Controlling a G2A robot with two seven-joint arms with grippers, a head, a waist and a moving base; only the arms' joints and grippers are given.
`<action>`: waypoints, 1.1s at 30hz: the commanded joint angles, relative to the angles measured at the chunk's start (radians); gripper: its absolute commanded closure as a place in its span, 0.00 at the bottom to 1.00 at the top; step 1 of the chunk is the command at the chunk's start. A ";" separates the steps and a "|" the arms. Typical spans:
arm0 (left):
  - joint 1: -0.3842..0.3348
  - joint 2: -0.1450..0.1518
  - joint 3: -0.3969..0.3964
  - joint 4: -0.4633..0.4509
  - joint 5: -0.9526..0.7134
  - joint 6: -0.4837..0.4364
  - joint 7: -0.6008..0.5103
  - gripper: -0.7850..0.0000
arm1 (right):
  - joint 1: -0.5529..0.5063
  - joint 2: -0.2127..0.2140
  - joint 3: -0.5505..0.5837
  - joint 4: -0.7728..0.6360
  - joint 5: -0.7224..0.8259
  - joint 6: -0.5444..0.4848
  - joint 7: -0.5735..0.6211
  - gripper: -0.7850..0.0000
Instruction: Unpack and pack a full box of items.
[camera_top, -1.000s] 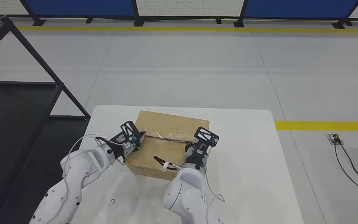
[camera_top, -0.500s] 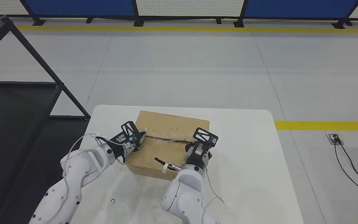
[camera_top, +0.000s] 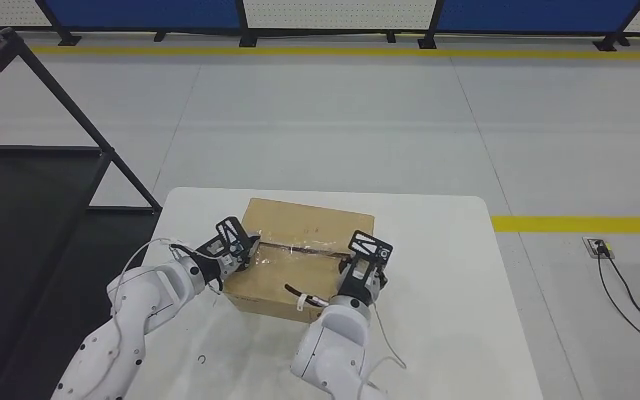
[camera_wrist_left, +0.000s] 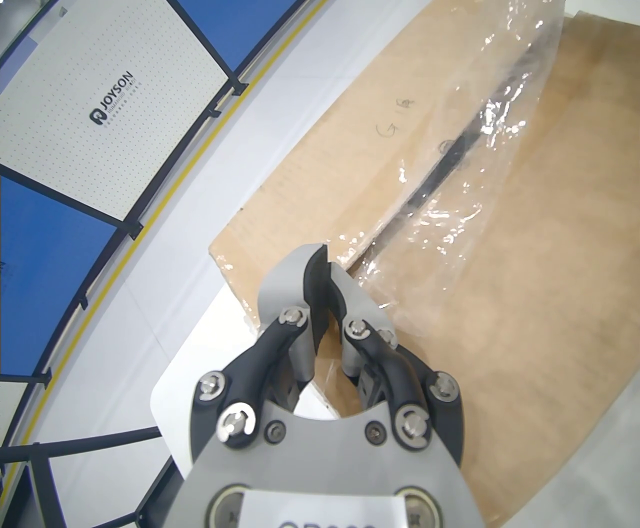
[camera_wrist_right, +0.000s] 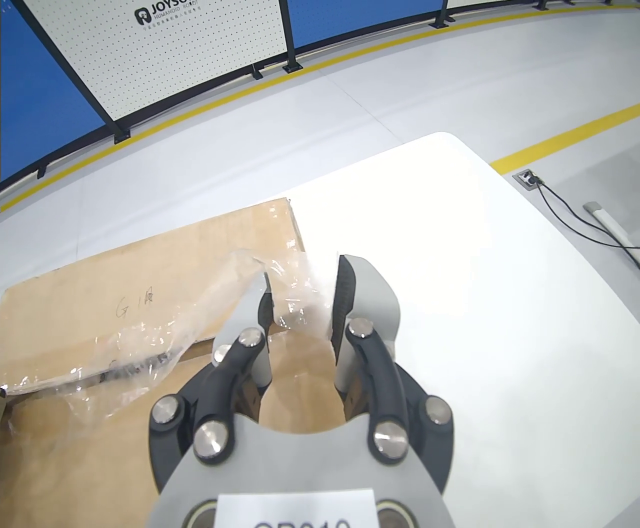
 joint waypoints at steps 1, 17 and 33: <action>0.000 0.000 0.000 0.001 0.000 0.001 0.000 1.00 | 0.000 0.000 -0.001 -0.003 -0.014 0.000 0.015 0.57; 0.043 -0.006 -0.062 -0.056 -0.114 0.133 0.053 1.00 | 0.002 -0.006 0.006 -0.060 0.144 0.000 -0.057 0.76; -0.019 -0.029 0.045 -0.059 -0.120 0.108 -0.010 1.00 | 0.006 -0.008 0.012 -0.029 0.233 0.000 -0.152 1.00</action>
